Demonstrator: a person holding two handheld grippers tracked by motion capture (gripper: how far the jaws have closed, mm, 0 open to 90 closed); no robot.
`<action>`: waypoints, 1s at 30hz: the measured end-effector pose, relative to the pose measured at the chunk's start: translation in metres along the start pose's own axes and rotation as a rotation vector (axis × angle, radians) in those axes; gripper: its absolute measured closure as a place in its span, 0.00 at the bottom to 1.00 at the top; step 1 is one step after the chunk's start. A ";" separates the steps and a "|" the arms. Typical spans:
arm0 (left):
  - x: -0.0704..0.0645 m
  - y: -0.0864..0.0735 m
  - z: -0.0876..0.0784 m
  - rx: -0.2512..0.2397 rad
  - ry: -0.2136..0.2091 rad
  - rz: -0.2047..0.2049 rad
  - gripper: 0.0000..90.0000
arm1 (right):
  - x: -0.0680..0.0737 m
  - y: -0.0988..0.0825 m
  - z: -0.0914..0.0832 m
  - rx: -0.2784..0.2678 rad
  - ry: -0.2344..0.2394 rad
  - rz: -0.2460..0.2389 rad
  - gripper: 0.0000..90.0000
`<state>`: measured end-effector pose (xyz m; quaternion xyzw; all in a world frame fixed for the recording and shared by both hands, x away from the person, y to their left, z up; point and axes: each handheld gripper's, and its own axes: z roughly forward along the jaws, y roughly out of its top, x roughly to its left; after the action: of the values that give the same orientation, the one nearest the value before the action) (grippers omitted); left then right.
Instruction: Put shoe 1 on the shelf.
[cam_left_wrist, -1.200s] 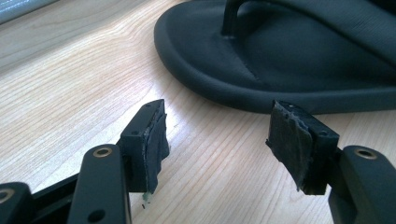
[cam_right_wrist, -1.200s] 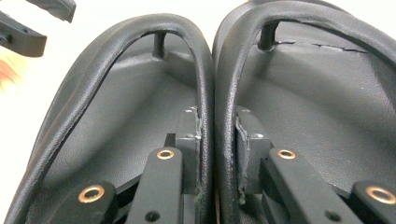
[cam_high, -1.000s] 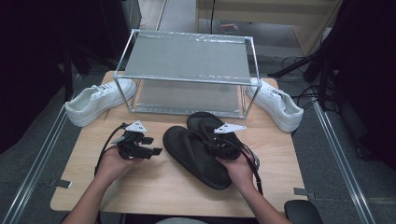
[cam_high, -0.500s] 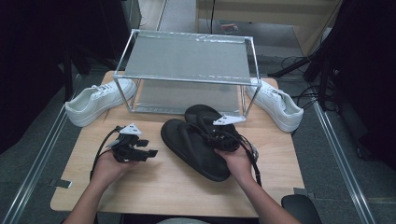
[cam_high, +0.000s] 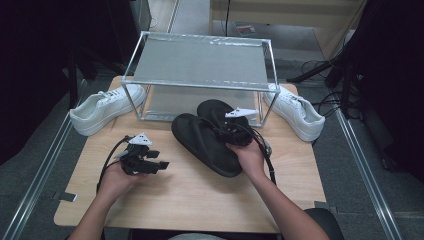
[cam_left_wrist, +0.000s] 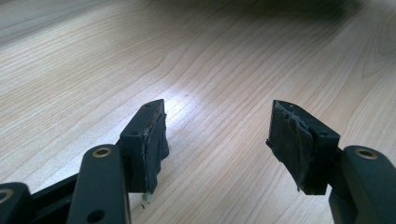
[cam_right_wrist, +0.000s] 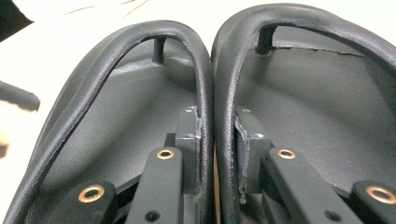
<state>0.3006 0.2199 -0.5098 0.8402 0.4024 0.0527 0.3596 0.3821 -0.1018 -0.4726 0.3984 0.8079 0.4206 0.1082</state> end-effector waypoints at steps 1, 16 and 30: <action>0.000 0.000 0.000 0.001 0.001 0.001 0.41 | -0.001 0.001 0.003 0.001 -0.003 0.008 0.84; -0.004 0.001 0.001 -0.002 -0.012 0.010 0.41 | -0.018 0.015 0.060 -0.056 -0.132 0.153 0.84; -0.004 0.001 0.001 -0.011 -0.024 0.013 0.42 | -0.018 0.025 0.089 -0.078 -0.210 0.183 0.78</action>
<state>0.2990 0.2159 -0.5087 0.8412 0.3924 0.0470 0.3689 0.4531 -0.0536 -0.5120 0.5078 0.7353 0.4158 0.1688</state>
